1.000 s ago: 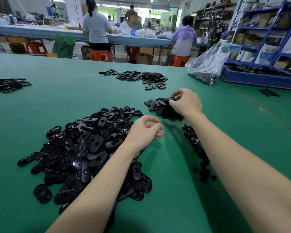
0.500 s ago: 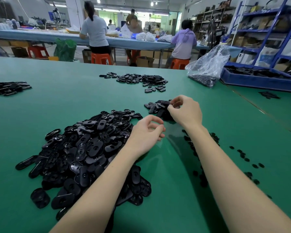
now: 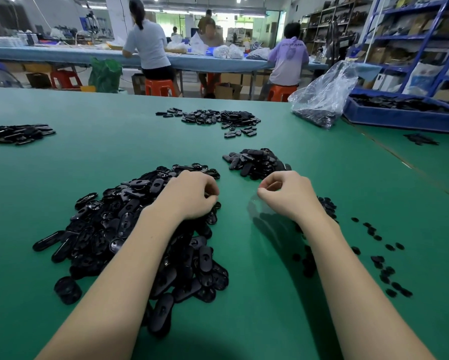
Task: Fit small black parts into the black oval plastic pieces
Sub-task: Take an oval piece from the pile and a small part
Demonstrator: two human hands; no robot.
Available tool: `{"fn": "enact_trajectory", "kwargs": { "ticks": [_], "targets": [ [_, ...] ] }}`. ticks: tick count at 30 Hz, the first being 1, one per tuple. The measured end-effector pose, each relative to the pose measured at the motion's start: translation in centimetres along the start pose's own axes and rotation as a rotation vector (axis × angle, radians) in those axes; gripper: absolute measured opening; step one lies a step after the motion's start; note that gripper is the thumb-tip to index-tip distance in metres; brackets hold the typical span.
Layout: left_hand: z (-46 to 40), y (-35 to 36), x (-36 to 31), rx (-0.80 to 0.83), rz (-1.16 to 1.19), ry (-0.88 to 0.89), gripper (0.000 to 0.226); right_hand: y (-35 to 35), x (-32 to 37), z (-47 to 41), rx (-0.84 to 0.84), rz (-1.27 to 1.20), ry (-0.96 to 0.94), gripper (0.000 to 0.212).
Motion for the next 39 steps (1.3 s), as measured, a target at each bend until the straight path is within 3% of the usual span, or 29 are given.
{"fn": "enact_trajectory", "kwargs": {
  "ticks": [6,11,19,26,33,39],
  "targets": [
    [0.1,0.4,-0.8,-0.019,-0.144,-0.037,0.015,0.2,0.3,0.0,0.05,0.002,-0.011,0.007],
    [0.0,0.5,-1.1,-0.04,-0.124,-0.028,0.009,0.4,0.4,0.0,0.051,-0.013,-0.01,0.008],
    [0.1,-0.4,-2.0,-0.206,-0.064,0.054,0.014,0.3,0.3,0.1,0.079,-0.006,-0.007,0.009],
    [-0.2,-0.1,-4.6,-0.347,0.435,0.029,0.009,-1.7,-0.6,0.0,0.008,0.18,0.051,0.005],
    [-0.2,4.2,-6.4,-0.269,0.903,-0.111,0.008,-3.7,-2.5,0.2,-0.025,0.443,0.251,0.023],
    [0.1,5.1,-5.5,-0.297,0.803,-0.109,0.013,-3.6,-3.0,0.3,-0.078,0.379,0.298,0.028]
  ]
}}
Point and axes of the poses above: each hand's wrist, its own z-axis away from the middle knuckle, its own y-axis out of the palm, x = y × z, the point moved 6 cm from there along -z, towards the middle knuckle, and after that the axes turned 10 degrees about y, right-handed, at the moved point
